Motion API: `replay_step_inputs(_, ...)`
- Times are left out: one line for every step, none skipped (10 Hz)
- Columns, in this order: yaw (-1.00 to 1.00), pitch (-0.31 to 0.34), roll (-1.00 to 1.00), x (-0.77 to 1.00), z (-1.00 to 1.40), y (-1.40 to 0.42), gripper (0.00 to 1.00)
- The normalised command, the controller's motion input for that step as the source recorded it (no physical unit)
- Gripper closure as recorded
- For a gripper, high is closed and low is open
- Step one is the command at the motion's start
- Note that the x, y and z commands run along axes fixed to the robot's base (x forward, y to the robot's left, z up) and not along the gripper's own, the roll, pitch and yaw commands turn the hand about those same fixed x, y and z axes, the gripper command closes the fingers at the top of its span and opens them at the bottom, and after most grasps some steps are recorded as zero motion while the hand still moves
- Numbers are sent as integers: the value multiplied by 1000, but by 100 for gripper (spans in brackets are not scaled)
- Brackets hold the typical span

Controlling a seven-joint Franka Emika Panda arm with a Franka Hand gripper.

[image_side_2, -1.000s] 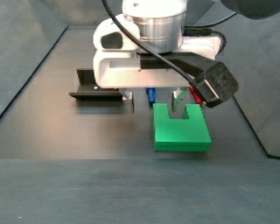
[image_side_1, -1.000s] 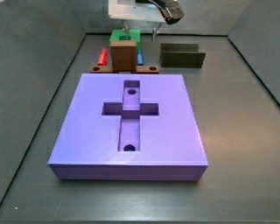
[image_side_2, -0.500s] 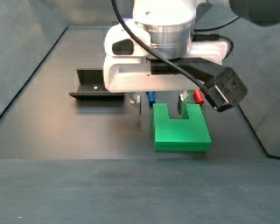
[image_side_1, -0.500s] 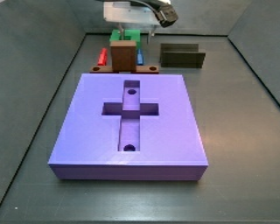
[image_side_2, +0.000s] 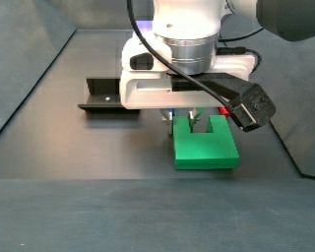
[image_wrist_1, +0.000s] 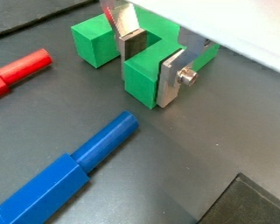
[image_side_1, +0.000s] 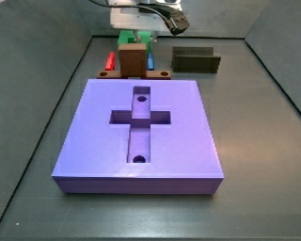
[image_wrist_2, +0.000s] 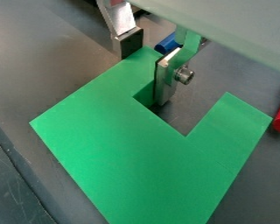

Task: Pick up the green object. Move up. Place the green object on the fixture. Regrasp the green object. Move to above the board. Insert the green object.
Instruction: Pick up the green object.

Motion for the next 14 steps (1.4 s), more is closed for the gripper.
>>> replay_step_inputs(0,0,0,0,0,0,100)
replay_step_inputs(0,0,0,0,0,0,100)
replay_step_inputs(0,0,0,0,0,0,100)
replay_step_inputs(0,0,0,0,0,0,100)
replay_step_inputs(0,0,0,0,0,0,100)
replay_step_inputs(0,0,0,0,0,0,100)
replay_step_inputs(0,0,0,0,0,0,100)
replay_step_inputs(0,0,0,0,0,0,100)
replay_step_inputs(0,0,0,0,0,0,100)
replay_step_inputs(0,0,0,0,0,0,100)
replay_step_inputs(0,0,0,0,0,0,100)
replay_step_inputs(0,0,0,0,0,0,100)
replay_step_inputs(0,0,0,0,0,0,100)
replay_step_inputs(0,0,0,0,0,0,100)
